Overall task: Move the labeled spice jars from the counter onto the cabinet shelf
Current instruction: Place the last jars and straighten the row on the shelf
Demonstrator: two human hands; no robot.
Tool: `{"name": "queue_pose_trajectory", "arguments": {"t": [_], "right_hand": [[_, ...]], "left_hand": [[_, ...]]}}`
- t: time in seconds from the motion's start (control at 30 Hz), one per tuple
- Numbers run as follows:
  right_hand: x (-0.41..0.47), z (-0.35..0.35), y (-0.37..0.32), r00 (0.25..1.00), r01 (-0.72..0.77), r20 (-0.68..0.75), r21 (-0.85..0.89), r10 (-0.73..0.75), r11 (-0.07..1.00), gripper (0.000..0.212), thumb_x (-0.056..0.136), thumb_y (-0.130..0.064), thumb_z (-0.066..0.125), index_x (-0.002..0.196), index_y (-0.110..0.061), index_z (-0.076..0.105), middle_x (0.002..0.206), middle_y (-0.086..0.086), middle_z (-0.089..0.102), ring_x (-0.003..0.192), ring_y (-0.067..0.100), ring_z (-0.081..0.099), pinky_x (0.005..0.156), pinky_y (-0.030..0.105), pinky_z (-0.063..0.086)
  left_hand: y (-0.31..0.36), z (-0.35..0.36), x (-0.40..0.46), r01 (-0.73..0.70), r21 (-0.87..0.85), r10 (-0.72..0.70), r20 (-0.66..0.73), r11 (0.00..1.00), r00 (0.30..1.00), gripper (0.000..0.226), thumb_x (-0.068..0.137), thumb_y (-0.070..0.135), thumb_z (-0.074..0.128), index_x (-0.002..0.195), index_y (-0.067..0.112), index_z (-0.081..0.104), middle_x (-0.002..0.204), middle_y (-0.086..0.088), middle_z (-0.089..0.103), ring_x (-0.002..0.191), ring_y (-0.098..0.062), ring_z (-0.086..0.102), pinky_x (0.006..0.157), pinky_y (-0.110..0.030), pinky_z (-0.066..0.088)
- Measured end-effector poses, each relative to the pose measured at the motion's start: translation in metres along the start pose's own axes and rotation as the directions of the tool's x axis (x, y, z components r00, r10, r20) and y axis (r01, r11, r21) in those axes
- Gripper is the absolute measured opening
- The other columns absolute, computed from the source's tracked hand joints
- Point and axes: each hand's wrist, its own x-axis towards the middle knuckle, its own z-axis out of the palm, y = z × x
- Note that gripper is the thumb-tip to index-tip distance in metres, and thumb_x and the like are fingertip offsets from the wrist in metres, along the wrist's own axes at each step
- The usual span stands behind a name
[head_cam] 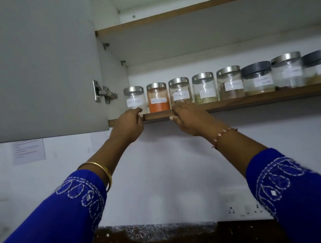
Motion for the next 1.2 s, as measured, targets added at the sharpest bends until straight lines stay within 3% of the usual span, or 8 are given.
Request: {"name": "queue_pose_trajectory", "arguments": {"t": [0.07, 0.17, 0.23, 0.37, 0.5, 0.73, 0.97, 1.2], "right_hand": [[0.016, 0.005, -0.010, 0.999, -0.032, 0.024, -0.037, 0.033, 0.999, 0.039, 0.099, -0.035, 0.032, 0.119, -0.006, 0.051, 0.127, 0.015, 0.052, 0.122, 0.031, 0.043, 0.107, 0.046, 0.031], [0.036, 0.003, -0.021, 0.993, -0.094, 0.077, 0.011, 0.093, 0.996, 0.037, 0.101, -0.034, 0.027, 0.097, -0.011, 0.055, 0.117, 0.016, 0.058, 0.107, 0.029, 0.052, 0.098, 0.041, 0.036], [0.050, -0.002, -0.027, 0.981, -0.138, 0.144, 0.075, 0.126, 0.988, 0.038, 0.102, -0.032, 0.025, 0.084, -0.012, 0.052, 0.116, 0.018, 0.059, 0.100, 0.028, 0.053, 0.087, 0.035, 0.037], [0.081, -0.007, -0.030, 0.954, -0.195, 0.246, 0.082, 0.169, 0.977, 0.038, 0.101, -0.017, 0.030, 0.130, 0.001, 0.047, 0.140, 0.018, 0.045, 0.127, 0.031, 0.044, 0.100, 0.031, 0.036], [0.103, -0.005, -0.027, 0.927, -0.207, 0.330, 0.049, 0.180, 0.977, 0.041, 0.098, -0.007, 0.030, 0.137, 0.003, 0.041, 0.147, 0.017, 0.037, 0.134, 0.029, 0.037, 0.107, 0.031, 0.032], [0.134, 0.021, -0.009, 0.892, -0.171, 0.429, 0.033, 0.140, 0.985, 0.043, 0.096, -0.013, 0.032, 0.136, -0.005, 0.044, 0.144, 0.013, 0.043, 0.131, 0.026, 0.043, 0.110, 0.036, 0.034], [0.153, 0.031, -0.006, 0.881, -0.169, 0.459, 0.074, 0.117, 0.983, 0.042, 0.096, -0.008, 0.034, 0.136, -0.003, 0.044, 0.142, 0.013, 0.044, 0.117, 0.024, 0.050, 0.094, 0.032, 0.039], [0.181, 0.053, 0.003, 0.803, -0.234, 0.555, -0.043, 0.218, 0.971, 0.026, 0.086, -0.026, 0.045, 0.108, -0.015, 0.056, 0.125, 0.010, 0.057, 0.106, 0.027, 0.058, 0.096, 0.038, 0.047]], "left_hand": [[-0.014, 0.005, 0.011, -0.026, -0.006, 0.026, 0.036, 1.000, 0.999, 0.035, 0.098, 0.016, 0.035, 0.126, 0.004, 0.052, 0.127, -0.019, 0.056, 0.117, -0.034, 0.051, 0.092, -0.036, 0.041], [-0.028, 0.011, 0.031, -0.046, -0.031, 0.048, 0.078, 0.998, 0.996, 0.030, 0.100, 0.022, 0.029, 0.089, 0.007, 0.052, 0.107, -0.021, 0.061, 0.102, -0.034, 0.055, 0.077, -0.032, 0.038], [-0.033, 0.012, 0.042, -0.034, -0.052, 0.041, 0.142, 0.998, 0.989, 0.035, 0.101, 0.028, 0.025, 0.083, 0.012, 0.050, 0.107, -0.022, 0.061, 0.101, -0.034, 0.054, 0.081, -0.034, 0.039], [-0.037, 0.011, 0.063, 0.068, -0.061, -0.044, 0.332, 0.996, 0.942, 0.050, 0.102, 0.030, 0.019, 0.124, 0.001, 0.053, 0.136, -0.020, 0.049, 0.126, -0.031, 0.044, 0.104, -0.034, 0.032], [-0.035, 0.009, 0.083, 0.138, -0.089, -0.083, 0.454, 0.986, 0.887, 0.044, 0.101, 0.024, 0.024, 0.137, 0.004, 0.040, 0.148, -0.016, 0.036, 0.132, -0.026, 0.037, 0.108, -0.032, 0.027], [-0.036, 0.029, 0.101, 0.176, -0.029, -0.133, 0.532, 0.984, 0.836, 0.015, 0.098, 0.015, 0.030, 0.102, 0.013, 0.044, 0.115, -0.015, 0.050, 0.100, -0.022, 0.044, 0.087, -0.029, 0.032], [-0.045, 0.029, 0.115, 0.237, -0.024, -0.170, 0.625, 0.971, 0.762, 0.022, 0.093, 0.013, 0.032, 0.096, 0.009, 0.054, 0.097, -0.011, 0.054, 0.073, -0.014, 0.048, 0.063, -0.022, 0.038], [-0.056, 0.043, 0.136, 0.134, 0.054, -0.136, 0.675, 0.989, 0.726, 0.023, 0.095, 0.013, 0.037, 0.082, 0.014, 0.055, 0.100, -0.006, 0.053, 0.081, -0.012, 0.048, 0.077, -0.023, 0.038]]}}
